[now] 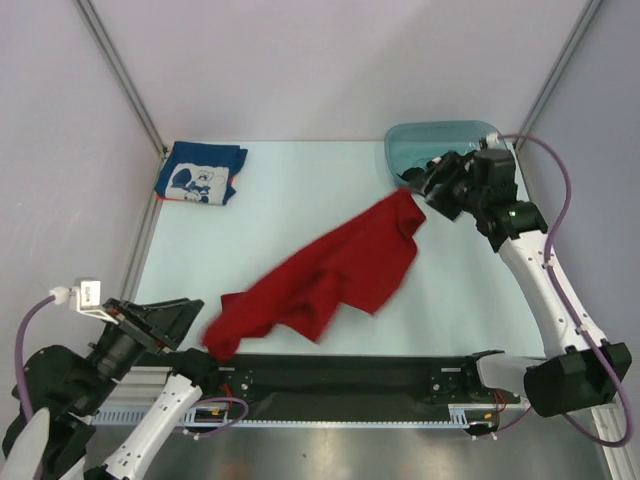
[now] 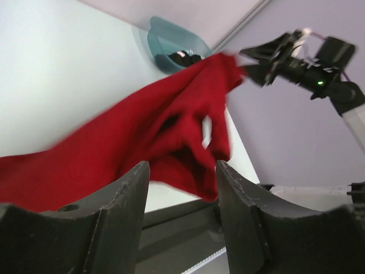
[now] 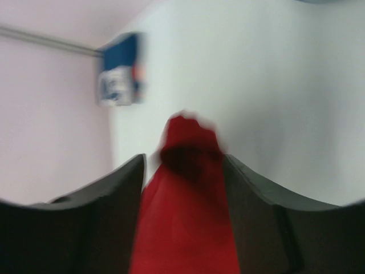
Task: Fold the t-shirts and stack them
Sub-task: Flatten the tshirt out
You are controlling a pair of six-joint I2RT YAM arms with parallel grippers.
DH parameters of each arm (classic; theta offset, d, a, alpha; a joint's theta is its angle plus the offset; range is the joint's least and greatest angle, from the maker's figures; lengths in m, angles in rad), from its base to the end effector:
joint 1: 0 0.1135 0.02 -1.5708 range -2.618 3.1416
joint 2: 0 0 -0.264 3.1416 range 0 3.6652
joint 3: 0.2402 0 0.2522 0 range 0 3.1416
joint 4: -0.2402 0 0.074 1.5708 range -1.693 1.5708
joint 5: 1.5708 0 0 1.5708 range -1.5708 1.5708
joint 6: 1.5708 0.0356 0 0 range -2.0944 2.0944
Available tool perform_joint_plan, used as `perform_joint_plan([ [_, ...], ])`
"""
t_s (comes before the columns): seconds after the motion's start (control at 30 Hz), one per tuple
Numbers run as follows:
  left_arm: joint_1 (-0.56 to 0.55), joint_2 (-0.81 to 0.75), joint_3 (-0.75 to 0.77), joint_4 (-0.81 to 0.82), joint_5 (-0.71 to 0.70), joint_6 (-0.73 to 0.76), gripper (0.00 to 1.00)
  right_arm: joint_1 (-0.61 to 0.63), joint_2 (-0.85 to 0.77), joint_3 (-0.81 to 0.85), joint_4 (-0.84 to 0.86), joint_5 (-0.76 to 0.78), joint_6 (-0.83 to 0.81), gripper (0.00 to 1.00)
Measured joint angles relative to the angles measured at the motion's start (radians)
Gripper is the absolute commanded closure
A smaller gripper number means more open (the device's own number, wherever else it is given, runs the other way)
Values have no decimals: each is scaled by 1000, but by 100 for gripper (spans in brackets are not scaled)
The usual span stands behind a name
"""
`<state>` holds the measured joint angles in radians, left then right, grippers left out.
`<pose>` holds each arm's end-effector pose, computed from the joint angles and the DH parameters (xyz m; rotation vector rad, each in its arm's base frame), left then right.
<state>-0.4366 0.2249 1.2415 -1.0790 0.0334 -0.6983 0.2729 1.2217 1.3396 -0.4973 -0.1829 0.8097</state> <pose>-0.0459 0.0201 0.4054 -0.1965 1.6988 -0.8875 0.2555 0.0782 0.4096 0.4203 2.0079 0.8760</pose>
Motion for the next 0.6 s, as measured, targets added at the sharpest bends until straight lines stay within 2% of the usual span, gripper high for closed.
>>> perform_joint_plan([
  [0.07, 0, -5, -29, 2, 19, 0, 39, -103, -3, -111, -77, -8, -69, 13],
  [0.13, 0, -3, -80, 5, 46, 0, 38, -167, -3, -173, -177, 14, -136, 10],
  [0.27, 0, 57, -180, -8, 97, 0, 38, -169, -19, -184, -336, 95, -227, 4],
  [0.33, 0, 101, -231, 2, 119, 0, 39, -128, -40, -184, -390, 126, -254, 5],
  [0.4, 0, 145, -290, 10, 145, -2, 42, -59, -54, -185, -434, 156, -260, 13],
  [0.43, 0, 158, -314, 16, 154, -2, 43, -14, -58, -198, -435, 167, -248, 21],
  [0.47, 0, 175, -346, 18, 161, -6, 44, 27, -63, -220, -431, 169, -234, 25],
  [0.5, 0, 187, -367, 20, 162, -10, 44, 78, -71, -256, -428, 173, -209, 29],
  [0.6, 0, 237, -442, 21, 148, -13, 43, 197, -100, -427, -374, 171, -114, 31],
])
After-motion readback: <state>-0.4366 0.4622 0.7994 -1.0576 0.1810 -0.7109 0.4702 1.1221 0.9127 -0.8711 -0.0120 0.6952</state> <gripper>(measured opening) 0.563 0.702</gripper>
